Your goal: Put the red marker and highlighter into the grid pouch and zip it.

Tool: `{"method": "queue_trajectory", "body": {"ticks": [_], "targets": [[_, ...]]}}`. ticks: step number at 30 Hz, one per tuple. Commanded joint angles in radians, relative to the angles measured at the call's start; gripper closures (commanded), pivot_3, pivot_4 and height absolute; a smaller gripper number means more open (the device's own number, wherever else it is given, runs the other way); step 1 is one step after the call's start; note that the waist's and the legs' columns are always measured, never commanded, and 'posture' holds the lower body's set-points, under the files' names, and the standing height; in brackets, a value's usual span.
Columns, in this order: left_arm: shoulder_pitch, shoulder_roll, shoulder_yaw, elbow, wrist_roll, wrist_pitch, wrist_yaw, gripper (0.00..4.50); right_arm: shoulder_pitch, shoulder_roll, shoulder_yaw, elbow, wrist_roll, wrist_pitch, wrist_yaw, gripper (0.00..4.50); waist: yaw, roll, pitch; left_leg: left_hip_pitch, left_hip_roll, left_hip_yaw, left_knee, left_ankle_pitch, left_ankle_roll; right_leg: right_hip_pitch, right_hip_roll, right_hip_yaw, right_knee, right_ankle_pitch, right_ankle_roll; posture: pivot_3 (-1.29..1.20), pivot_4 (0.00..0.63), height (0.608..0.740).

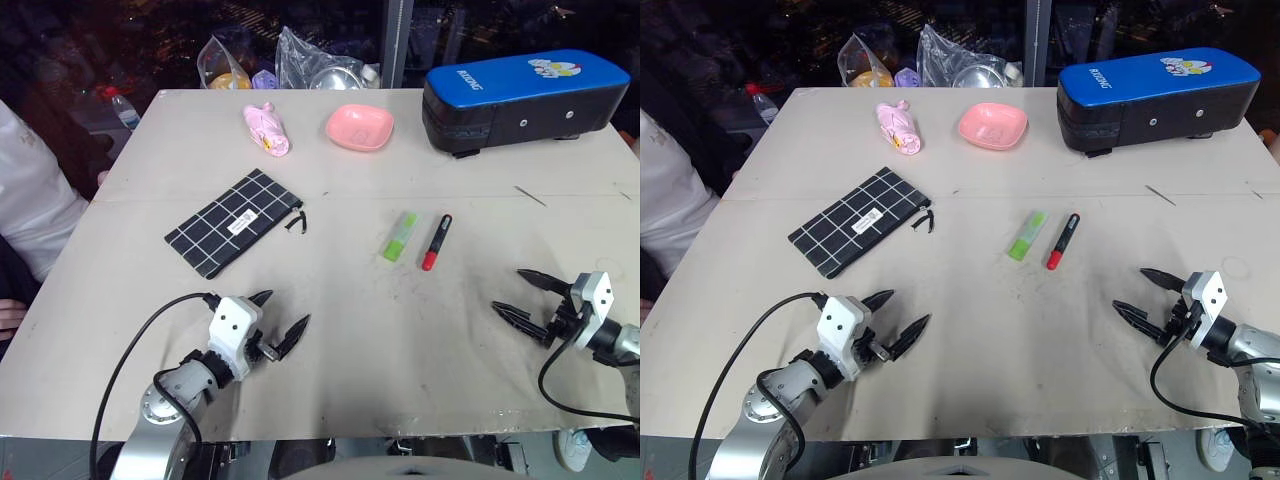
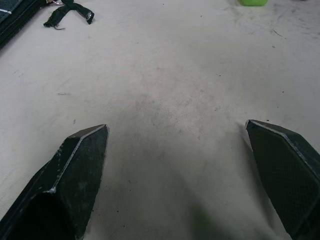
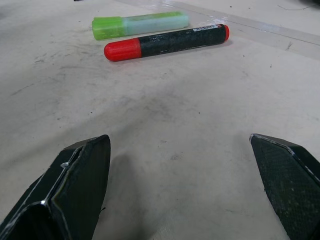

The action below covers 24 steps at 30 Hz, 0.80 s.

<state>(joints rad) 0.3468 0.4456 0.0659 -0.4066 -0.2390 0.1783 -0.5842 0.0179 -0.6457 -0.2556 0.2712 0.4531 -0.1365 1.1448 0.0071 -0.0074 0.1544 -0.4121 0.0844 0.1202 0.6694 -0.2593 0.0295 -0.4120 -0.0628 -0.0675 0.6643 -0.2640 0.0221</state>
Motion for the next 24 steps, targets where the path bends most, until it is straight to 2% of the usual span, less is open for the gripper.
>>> {"method": "queue_trajectory", "body": {"ticks": [1, 18, 24], "targets": [[0.004, 0.002, -0.003, 0.024, -0.001, -0.002, -0.003, 0.01, 0.002, -0.008, -0.039, -0.014, 0.016, -0.019, 0.000, 0.00, 0.000, 0.000, 0.000, 0.000, 0.000, 0.000, 0.000, 0.000, 0.000, 0.000, 0.000, 0.000, 0.000, 0.000, 0.000, 0.00, 0.150, 0.717], [0.013, 0.003, 0.018, 0.013, -0.027, -0.008, -0.009, 0.01, -0.052, 0.010, -0.013, 0.038, 0.017, -0.048, 0.039, 0.00, 0.004, 0.001, -0.001, 0.000, 0.000, 0.000, 0.001, 0.000, 0.000, 0.000, 0.000, 0.000, 0.001, 0.000, 0.000, 0.00, 0.150, 0.717], [0.057, 0.018, 0.108, -0.045, -0.071, -0.034, -0.013, 0.01, -0.058, 0.019, 0.008, -0.068, 0.059, 0.004, 0.060, 0.00, -0.002, 0.001, -0.001, 0.000, 0.000, 0.000, 0.001, 0.000, 0.000, 0.000, 0.001, 0.000, 0.001, 0.000, 0.000, 0.00, 0.150, 0.717]]}}
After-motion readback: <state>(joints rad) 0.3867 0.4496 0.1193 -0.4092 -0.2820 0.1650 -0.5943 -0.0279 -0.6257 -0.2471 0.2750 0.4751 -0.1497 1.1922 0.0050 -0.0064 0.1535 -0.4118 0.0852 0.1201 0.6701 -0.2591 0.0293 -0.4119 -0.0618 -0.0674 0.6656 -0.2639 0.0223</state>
